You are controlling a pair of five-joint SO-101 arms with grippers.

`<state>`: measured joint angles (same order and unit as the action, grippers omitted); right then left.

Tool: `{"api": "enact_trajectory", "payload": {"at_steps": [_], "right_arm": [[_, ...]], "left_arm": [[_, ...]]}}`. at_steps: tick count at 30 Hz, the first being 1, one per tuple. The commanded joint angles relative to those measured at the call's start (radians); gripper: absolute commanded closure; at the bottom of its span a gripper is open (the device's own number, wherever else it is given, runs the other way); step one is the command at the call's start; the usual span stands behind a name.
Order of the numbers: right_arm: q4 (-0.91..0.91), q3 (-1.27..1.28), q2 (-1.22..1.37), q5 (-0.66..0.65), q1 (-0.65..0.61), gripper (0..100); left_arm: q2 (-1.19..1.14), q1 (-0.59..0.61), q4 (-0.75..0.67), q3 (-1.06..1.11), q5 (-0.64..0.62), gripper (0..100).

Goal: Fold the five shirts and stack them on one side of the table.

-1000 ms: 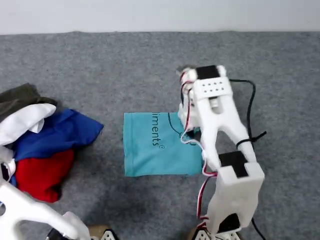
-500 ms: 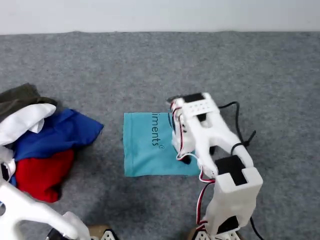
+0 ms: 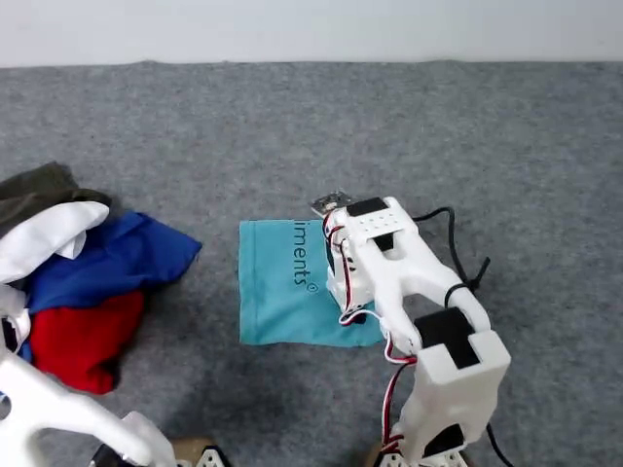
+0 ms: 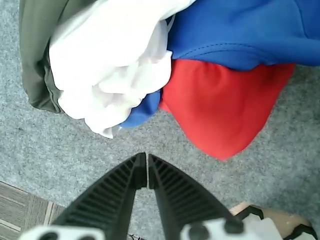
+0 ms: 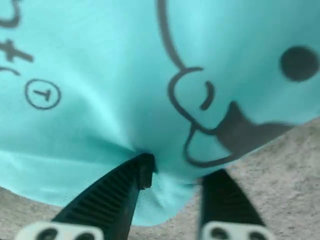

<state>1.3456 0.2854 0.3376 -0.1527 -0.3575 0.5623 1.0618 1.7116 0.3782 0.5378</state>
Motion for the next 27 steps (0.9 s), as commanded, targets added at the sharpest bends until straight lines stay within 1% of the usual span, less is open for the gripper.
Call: {"api": "enact_trajectory", "payload": {"at_steps": [1, 5, 8, 11, 16, 20, 23, 27], "right_arm": [[0.053, -0.057, 0.082, -0.048, 0.039, 97.9], [0.113, -0.123, 0.084, -0.064, 0.108, 98.8], [0.193, -0.175, 0.081, -0.114, 0.153, 98.8], [0.249, -0.206, 0.025, -0.183, 0.214, 98.8], [0.274, -0.216, -0.116, -0.405, 0.321, 98.9], [0.274, -0.232, -0.154, -0.614, 0.387, 98.9], [0.272, -0.264, -0.137, -0.744, 0.41, 98.9], [0.26, -0.373, -0.094, -0.918, 0.403, 98.9]], "left_arm": [[0.031, -0.003, 0.005, -0.036, 0.006, 98], [0.031, -0.003, 0.005, -0.036, 0.008, 98], [0.031, -0.003, 0.005, -0.036, 0.008, 98], [0.031, -0.003, 0.005, -0.036, 0.008, 98], [0.031, -0.003, 0.005, -0.036, 0.008, 98], [0.031, -0.003, 0.005, -0.036, 0.008, 98], [0.031, -0.003, 0.005, -0.036, 0.008, 98], [0.031, -0.003, 0.005, -0.036, 0.008, 98]]}}
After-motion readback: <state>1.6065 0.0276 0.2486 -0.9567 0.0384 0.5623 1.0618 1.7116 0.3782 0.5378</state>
